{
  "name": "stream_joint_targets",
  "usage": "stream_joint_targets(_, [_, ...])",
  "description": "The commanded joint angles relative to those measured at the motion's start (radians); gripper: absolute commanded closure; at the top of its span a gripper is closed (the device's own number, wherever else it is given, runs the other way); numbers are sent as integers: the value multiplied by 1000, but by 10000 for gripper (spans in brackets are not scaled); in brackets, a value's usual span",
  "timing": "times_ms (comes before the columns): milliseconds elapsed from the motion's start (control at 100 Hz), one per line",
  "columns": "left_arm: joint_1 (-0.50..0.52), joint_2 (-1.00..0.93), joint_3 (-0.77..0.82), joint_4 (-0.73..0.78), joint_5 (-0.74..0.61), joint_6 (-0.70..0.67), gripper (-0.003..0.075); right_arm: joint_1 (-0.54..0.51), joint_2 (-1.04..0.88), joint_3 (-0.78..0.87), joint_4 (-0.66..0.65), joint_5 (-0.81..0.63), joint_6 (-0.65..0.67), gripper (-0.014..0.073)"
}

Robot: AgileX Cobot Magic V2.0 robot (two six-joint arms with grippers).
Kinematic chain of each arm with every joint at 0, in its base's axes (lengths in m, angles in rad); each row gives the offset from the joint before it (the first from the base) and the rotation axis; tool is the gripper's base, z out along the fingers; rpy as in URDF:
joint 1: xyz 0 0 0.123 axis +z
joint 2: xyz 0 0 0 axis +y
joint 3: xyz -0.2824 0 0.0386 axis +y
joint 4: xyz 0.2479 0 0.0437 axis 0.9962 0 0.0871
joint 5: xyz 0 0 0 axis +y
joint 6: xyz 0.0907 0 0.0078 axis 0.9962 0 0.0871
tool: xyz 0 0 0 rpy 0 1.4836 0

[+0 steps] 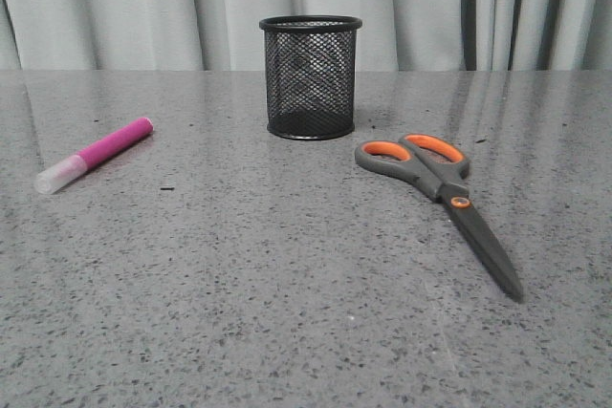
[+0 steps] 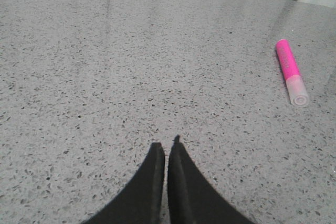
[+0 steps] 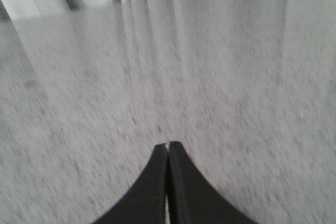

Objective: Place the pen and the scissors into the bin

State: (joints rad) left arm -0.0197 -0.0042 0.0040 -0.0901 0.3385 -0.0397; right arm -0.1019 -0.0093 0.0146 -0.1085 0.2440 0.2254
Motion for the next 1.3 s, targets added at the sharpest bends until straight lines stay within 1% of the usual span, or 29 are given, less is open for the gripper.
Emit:
stream_joint_targets(0, [2,-31,25,-5,-47,-9,740,1,-24,11,49,-190,-2,659])
stream_joint_targets(120, [2,-31,25,-35,-49,-9,740,1,-24,11,250,-331,16,659])
stream_joint_targets(180, [2,-31,25,-64,-56,-9,740,1,-24,11,294,-343,16,659])
stream_joint_targets(240, [2,-31,25,-143,-76,-9,740,1,-24,11,295,-321,16,659])
stream_joint_targets(280, [2,-31,25,-257,-105,-9,740,1,-24,11,295,-314,16,659])
stream_joint_targets(300, [2,-31,25,-348,-115,-9,740,1,-24,11,295,-314,16,659])
stream_joint_targets(310, [2,-31,25,-348,-117,-9,740,1,-24,11,295,-314,16,659])
stream_joint_targets(360, [2,-31,25,-506,-136,-9,740,1,-24,11,296,-318,16,659])
stream_joint_targets(410, [2,-31,25,-596,-148,-9,740,1,-24,11,320,-332,18,659])
stream_joint_targets(530, [2,-31,25,-625,-211,-9,740,1,-24,9,403,-373,18,659])
stream_joint_targets(630, [2,-31,25,-637,-281,-11,740,1,-24,9,415,-382,18,659])
stream_joint_targets(710, [2,-31,23,-737,-339,-11,740,1,-24,9,415,-382,18,659])
stream_joint_targets(810, [2,-31,23,-896,-351,-11,740,4,-24,-5,415,-378,18,658])
stream_joint_targets(880, [2,-31,1,-909,-323,-6,736,7,-24,-29,415,-368,18,654])
stream_joint_targets(930, [2,-31,-31,-877,-287,46,713,13,-24,-65,415,-342,18,628])
stream_joint_targets(980, [2,-31,-74,-845,-268,105,668,21,-22,-98,413,-308,18,587])
stream_joint_targets(1070, [2,-15,-159,-805,-258,261,558,38,4,-176,353,-226,18,463])
stream_joint_targets(1120, [2,8,-208,-803,-240,314,500,52,38,-221,307,-174,18,385])
stream_joint_targets(1200, [2,85,-267,-803,-160,373,472,83,106,-284,272,-89,14,311])
stream_joint_targets(1290, [2,203,-337,-803,-18,488,472,131,201,-356,265,0,-72,304])
